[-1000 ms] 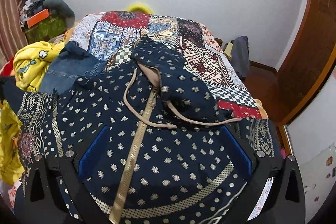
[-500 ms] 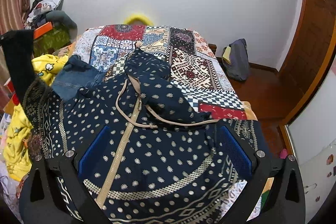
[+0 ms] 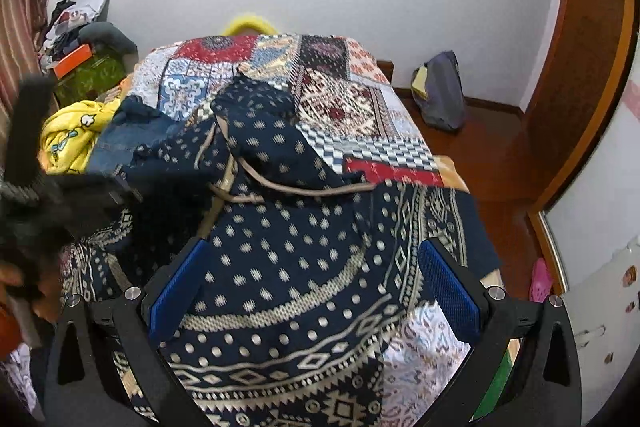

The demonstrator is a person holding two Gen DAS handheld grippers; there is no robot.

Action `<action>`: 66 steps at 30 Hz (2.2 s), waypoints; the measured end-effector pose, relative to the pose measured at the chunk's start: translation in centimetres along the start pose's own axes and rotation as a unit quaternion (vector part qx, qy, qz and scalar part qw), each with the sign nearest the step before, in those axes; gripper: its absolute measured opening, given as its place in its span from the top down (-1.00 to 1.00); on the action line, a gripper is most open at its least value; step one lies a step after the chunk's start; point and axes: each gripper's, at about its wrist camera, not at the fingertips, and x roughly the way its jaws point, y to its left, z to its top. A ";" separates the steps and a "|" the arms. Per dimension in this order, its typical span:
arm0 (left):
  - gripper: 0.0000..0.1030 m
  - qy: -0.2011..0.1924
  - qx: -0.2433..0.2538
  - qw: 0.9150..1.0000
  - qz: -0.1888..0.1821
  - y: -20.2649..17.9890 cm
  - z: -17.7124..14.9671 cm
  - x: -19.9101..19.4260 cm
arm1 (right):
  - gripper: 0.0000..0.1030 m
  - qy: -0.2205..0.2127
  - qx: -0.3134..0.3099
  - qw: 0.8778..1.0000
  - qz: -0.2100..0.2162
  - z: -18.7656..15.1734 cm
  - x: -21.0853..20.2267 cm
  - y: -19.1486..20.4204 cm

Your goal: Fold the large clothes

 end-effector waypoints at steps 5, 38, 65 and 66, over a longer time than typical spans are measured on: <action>0.91 0.065 0.036 0.997 0.004 -1.8 -2.8 3.9 | -1.00 0.021 0.005 1.000 0.007 -1.0 0.6 -0.5; -0.06 0.043 -0.095 0.985 0.139 19.0 -10.3 -4.5 | -0.61 0.099 -0.195 0.974 0.066 0.3 12.2 18.1; -0.20 0.064 -0.086 0.979 0.173 18.4 -10.1 -1.8 | 0.76 0.007 -0.063 0.998 0.008 2.9 5.7 6.4; -0.20 0.065 -0.085 0.979 0.175 18.4 -10.1 -1.8 | 0.76 0.011 -0.050 0.999 0.008 2.8 5.8 5.4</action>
